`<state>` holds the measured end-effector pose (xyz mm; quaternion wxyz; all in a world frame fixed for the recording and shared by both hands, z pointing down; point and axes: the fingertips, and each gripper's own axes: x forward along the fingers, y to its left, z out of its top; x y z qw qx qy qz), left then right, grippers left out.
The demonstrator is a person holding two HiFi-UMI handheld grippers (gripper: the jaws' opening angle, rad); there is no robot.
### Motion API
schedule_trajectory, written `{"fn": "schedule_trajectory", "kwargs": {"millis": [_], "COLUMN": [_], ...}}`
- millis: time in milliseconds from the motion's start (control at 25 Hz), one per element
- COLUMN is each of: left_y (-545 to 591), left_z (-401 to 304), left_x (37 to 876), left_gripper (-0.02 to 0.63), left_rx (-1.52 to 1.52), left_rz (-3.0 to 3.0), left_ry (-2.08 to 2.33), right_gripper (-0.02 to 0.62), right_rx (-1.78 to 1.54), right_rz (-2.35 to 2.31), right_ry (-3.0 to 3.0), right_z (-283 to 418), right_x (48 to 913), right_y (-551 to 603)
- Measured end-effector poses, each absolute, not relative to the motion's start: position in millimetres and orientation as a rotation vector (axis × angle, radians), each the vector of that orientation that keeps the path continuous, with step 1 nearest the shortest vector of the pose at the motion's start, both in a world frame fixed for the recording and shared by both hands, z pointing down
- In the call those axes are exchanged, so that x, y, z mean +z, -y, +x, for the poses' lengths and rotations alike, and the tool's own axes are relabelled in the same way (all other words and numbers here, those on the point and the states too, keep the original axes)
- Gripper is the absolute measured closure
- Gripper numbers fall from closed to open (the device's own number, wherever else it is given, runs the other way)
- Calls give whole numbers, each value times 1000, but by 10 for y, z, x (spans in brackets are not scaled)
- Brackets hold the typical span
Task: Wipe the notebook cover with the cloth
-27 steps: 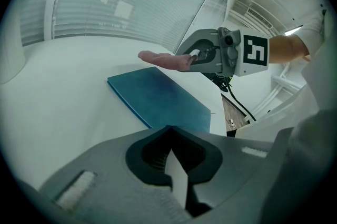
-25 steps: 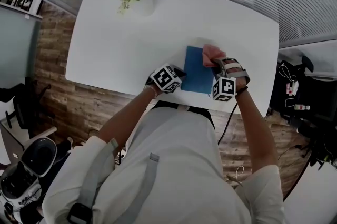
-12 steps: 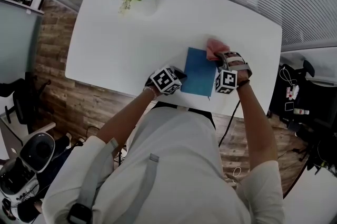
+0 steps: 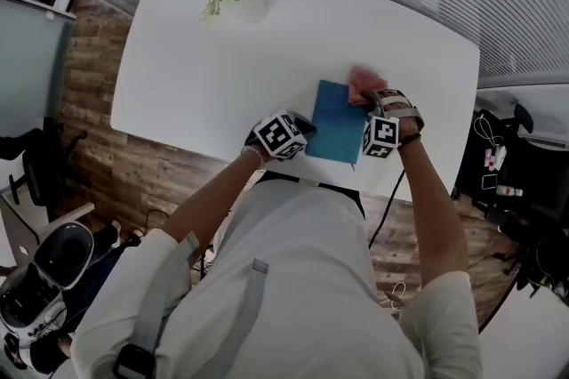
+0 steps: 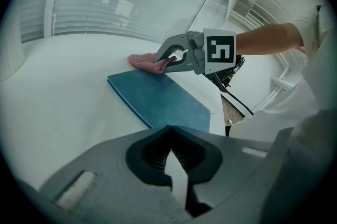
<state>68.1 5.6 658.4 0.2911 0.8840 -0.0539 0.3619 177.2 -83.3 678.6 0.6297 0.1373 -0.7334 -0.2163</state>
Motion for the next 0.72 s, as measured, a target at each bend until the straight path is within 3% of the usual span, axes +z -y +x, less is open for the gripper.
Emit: {"fn": "schedule_trajectory", "kwargs": {"millis": [720], "left_y": [-53], "left_z": [683], "left_x": [6592], "left_gripper": [607], "left_rx": [964], "left_rz": [2355], "left_ry": [142], "right_gripper": [588], "right_rx": [-457], "right_rz": [285], "right_ry": [1719], "right_z": [1707], "right_x": [6761], "right_y": [656]}}
